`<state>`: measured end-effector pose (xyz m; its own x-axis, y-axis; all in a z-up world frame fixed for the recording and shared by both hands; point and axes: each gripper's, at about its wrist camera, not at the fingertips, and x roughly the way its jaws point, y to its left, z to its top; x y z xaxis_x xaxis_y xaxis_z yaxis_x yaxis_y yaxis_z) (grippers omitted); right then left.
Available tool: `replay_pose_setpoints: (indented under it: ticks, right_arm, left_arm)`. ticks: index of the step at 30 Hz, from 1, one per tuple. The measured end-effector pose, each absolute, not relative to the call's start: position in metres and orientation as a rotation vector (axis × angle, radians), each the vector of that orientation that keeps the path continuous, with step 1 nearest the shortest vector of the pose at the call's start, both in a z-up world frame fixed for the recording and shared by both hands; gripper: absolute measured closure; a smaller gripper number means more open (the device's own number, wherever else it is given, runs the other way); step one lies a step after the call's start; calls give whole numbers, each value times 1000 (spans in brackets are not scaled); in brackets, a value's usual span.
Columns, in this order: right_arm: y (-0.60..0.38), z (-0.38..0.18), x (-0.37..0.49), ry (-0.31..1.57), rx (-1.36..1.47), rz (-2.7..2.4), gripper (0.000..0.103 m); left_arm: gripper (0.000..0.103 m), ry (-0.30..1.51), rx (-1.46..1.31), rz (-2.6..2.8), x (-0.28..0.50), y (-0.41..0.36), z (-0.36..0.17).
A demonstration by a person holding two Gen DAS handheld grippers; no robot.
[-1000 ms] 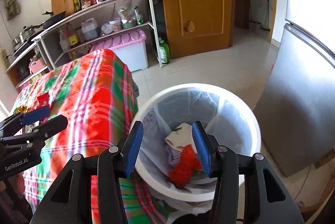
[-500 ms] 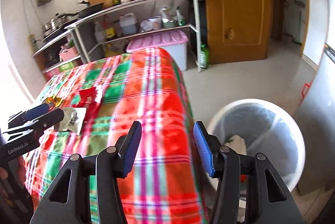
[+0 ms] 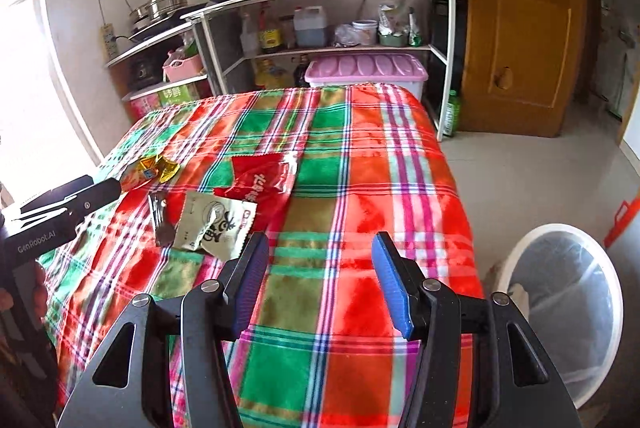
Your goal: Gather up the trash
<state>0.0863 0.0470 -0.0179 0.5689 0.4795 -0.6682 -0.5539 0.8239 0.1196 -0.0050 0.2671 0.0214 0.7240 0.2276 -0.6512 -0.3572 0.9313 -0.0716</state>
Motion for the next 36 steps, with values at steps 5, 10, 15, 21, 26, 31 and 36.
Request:
replay_pose_setpoints:
  ticks: [5,10,15,21,26,31,36]
  right_arm:
    - [78,-25,86,763,-156,666,48]
    - [107,-33,91,794,-163,715,48]
    - [132,-39,92,800,-192,726,48]
    - [150,-50,101,838,-207,712,48]
    - [153,-60,104,863,-206,696,47]
    - [151,-62,104,870,-195,712,46]
    - [153,-68,103,879,-194,731,43]
  left_arm:
    - [25,697,-205,370,-9,293,17]
    - [25,712,-221,402,-7,317,9]
    - [25,740,-229,412,1,337,1]
    - [24,781,-215,388,18,348,-9]
    - [24,800,-206,387,30,350,-15]
    - [24,821,-208,381,38,352,-22]
    - [24,837,-219,379,43,353,-28]
